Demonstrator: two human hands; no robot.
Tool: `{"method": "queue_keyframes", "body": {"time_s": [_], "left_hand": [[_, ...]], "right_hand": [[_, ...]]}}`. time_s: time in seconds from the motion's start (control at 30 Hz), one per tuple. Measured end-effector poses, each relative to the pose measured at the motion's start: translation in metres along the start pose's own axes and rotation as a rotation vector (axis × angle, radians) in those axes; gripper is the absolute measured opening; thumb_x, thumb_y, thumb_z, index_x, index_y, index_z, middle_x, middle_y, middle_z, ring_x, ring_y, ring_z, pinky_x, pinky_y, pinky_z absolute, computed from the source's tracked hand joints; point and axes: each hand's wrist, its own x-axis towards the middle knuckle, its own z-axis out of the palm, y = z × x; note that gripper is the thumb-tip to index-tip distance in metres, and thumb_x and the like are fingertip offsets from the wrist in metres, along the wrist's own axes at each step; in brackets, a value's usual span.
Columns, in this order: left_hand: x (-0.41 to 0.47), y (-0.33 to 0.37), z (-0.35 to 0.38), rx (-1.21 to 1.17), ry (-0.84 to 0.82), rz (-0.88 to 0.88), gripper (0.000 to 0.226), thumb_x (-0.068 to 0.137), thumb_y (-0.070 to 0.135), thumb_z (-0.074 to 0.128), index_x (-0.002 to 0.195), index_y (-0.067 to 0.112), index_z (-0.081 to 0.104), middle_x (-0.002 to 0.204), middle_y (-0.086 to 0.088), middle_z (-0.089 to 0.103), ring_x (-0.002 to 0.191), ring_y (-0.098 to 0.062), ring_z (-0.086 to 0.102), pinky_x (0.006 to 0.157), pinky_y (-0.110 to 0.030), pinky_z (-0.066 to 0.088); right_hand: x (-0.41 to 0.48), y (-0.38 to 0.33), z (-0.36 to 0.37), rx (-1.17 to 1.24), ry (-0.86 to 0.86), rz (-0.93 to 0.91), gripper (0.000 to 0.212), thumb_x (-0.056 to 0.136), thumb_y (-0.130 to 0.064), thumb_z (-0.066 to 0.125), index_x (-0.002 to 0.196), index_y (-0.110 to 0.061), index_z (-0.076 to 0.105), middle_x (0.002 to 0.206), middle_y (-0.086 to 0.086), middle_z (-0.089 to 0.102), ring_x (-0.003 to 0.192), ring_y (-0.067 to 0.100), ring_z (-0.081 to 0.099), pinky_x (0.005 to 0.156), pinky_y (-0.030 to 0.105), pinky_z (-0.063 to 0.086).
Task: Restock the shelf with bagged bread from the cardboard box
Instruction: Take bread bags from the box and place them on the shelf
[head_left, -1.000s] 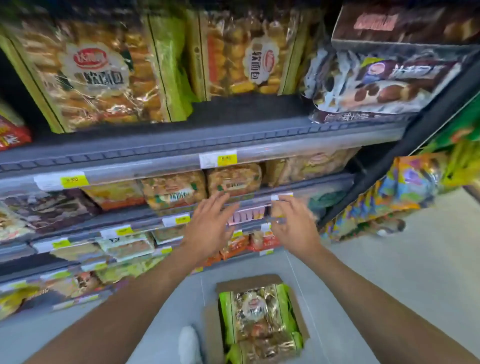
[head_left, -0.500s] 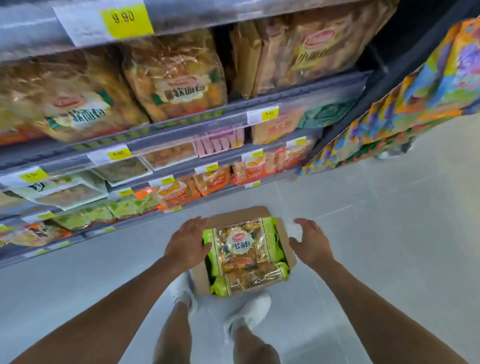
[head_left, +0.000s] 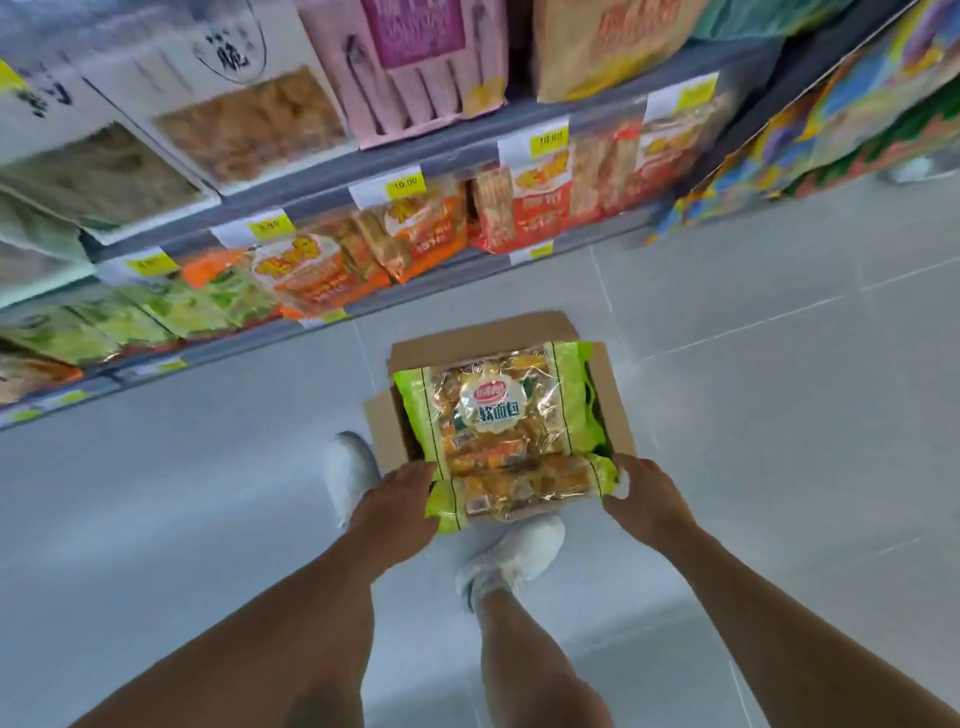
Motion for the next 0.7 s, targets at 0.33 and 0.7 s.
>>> {"method": "queue_keyframes", "body": {"time_s": [0.33,0.7], "left_hand": [[0.071,-0.010,0.092,0.122,-0.070,0.027,0.091,0.084,0.037,0.074,0.155,0.020,0.018,0.161,0.000,0.026,0.148,-0.023,0.029,0.103,-0.044,0.047],[0.108,-0.005,0.134,0.029,0.025,0.064,0.070,0.086,0.006,0.067,0.145,0.019,0.031,0.149,0.001,0.041,0.139,-0.022,0.042,0.099,-0.036,0.053]], "right_hand": [[0.077,0.029,0.064,-0.519,-0.021,-0.227,0.086,0.082,-0.026,0.072,0.153,-0.032,0.026,0.161,0.003,0.025,0.143,0.029,0.030,0.106,0.041,0.044],[0.114,0.034,0.096,-0.625,0.090,-0.192,0.065,0.092,-0.020,0.057,0.149,-0.038,0.032,0.146,-0.004,0.044,0.114,0.025,0.061,0.086,0.036,0.052]]}}
